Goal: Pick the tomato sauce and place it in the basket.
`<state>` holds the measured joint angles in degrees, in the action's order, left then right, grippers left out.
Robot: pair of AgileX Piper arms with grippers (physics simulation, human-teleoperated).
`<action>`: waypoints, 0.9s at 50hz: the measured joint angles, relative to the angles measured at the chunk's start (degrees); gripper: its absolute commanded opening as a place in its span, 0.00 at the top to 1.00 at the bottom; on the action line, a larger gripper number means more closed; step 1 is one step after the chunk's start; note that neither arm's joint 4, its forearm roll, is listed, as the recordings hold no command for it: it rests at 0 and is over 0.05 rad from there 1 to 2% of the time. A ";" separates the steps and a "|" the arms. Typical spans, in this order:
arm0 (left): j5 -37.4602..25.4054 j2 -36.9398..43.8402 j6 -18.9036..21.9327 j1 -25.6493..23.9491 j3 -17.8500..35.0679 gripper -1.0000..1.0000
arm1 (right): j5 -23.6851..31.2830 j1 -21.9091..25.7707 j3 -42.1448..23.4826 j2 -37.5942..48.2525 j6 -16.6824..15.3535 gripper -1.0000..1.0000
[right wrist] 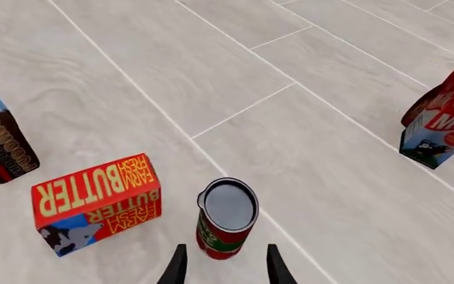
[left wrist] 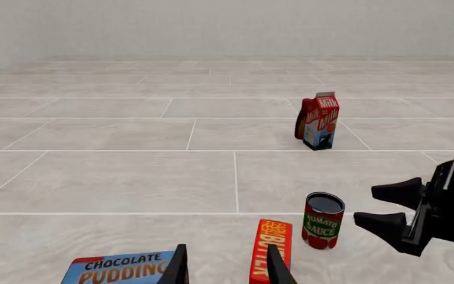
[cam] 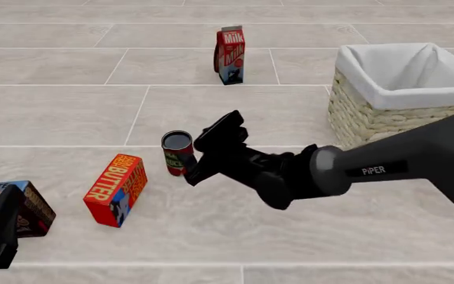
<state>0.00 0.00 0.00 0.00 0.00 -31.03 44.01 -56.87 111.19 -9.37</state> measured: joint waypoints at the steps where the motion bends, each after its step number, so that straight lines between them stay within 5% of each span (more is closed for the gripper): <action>1: 0.00 0.00 0.00 0.00 0.00 0.00 | -0.05 0.01 -0.32 0.42 0.06 0.00; 45: 0.00 0.00 0.00 0.00 0.00 0.00 | -0.48 -0.16 -9.96 12.23 2.09 0.00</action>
<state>0.00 0.00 0.00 0.00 0.00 -31.51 43.85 -66.82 123.42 -7.28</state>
